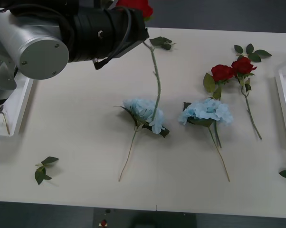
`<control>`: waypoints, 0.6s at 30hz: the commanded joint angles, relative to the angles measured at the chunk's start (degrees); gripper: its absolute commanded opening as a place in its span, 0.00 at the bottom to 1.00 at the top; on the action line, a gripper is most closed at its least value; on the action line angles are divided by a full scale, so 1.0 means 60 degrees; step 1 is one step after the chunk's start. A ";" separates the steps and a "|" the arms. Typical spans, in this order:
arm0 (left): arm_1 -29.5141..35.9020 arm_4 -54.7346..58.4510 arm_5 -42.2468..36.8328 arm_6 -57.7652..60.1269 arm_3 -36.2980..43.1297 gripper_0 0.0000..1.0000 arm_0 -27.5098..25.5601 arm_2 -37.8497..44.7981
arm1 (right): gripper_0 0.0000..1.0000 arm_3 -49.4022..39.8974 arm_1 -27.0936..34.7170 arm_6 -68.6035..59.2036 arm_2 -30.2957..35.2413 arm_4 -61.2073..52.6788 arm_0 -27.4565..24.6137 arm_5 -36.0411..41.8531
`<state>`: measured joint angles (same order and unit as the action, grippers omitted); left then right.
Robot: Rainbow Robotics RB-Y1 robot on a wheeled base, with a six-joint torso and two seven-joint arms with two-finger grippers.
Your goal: Put the red flowers into the right box and the blue flowers into the left box
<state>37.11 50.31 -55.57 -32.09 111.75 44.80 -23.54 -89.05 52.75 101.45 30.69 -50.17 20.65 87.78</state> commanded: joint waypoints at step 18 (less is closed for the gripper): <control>-0.3314 -0.4196 0.0678 0.1584 0.0346 0.00 0.1616 -0.0998 | 0.00 0.4177 0.0627 -0.0077 -0.1980 0.0802 0.0177 -0.5475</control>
<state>18.44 27.61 -53.42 -23.78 111.90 51.99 -28.70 -65.15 54.75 101.45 20.13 -46.05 20.65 57.42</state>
